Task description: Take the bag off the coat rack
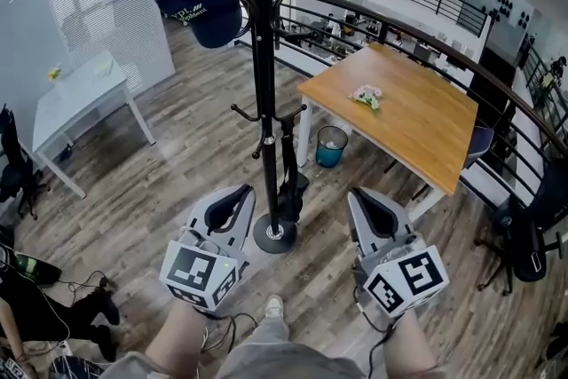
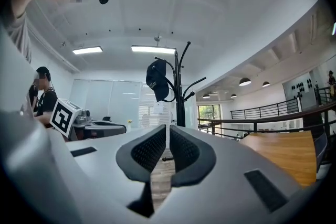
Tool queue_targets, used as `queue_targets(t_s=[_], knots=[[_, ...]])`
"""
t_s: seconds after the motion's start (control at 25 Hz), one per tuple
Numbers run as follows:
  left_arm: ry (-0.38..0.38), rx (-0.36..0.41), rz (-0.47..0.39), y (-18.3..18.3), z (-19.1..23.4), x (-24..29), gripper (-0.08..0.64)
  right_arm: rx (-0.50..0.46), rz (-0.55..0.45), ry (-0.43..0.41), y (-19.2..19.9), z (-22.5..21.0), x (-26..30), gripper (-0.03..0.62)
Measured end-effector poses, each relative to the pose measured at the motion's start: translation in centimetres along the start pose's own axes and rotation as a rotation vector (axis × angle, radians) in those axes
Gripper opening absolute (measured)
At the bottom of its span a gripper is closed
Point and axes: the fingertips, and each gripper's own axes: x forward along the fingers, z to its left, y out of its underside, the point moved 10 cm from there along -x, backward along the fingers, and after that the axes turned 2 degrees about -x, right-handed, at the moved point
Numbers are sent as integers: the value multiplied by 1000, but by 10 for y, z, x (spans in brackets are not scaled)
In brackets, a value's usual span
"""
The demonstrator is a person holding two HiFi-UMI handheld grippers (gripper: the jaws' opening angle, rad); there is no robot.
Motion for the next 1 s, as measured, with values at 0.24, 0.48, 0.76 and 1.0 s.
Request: queue_targets(t_s=[0.24, 0.48, 0.76, 1.0], knots=[[-8, -1, 31, 13, 53, 54, 28, 19, 39, -21, 15, -30, 80, 66], [-12, -1, 59, 27, 98, 101, 28, 70, 83, -11, 41, -58, 148, 140], [-38, -24, 112, 53, 131, 137, 28, 87, 173, -32, 84, -85, 215, 172], [-105, -48, 143, 72, 144, 153, 28, 110, 229, -52, 126, -108, 249, 173]])
